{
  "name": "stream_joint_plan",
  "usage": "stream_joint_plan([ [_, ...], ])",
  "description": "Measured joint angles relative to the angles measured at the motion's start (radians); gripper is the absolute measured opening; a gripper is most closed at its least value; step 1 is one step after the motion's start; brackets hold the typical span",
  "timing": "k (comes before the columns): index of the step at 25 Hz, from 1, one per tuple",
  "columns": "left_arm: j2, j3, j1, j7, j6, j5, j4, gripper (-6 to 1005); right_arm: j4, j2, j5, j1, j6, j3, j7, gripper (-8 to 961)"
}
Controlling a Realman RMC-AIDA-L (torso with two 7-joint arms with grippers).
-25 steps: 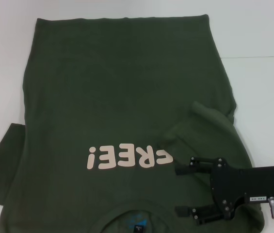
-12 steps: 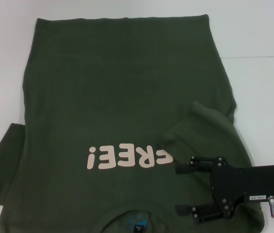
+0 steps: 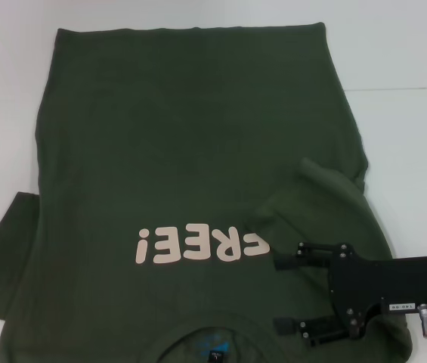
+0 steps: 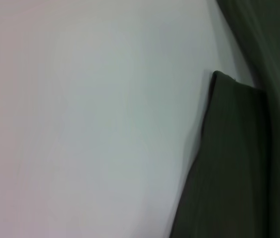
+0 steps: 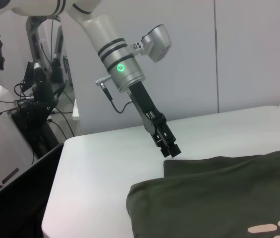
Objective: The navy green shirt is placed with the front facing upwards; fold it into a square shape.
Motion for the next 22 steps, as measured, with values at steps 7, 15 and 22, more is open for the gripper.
stream_joint_plan([
  [7, -0.002, 0.006, -0.004, 0.000, -0.009, 0.013, -0.008, 812, 0.000, 0.000, 0.000, 0.000, 0.000, 0.000, 0.000, 924],
  [15, -0.002, 0.008, -0.004, 0.000, -0.013, 0.014, -0.010, 811, 0.000, 0.000, 0.000, 0.000, 0.000, 0.002, 0.000, 925],
  [22, -0.002, 0.009, -0.003, 0.000, -0.014, 0.014, -0.010, 811, 0.000, 0.000, 0.000, 0.000, 0.000, 0.001, 0.000, 925],
])
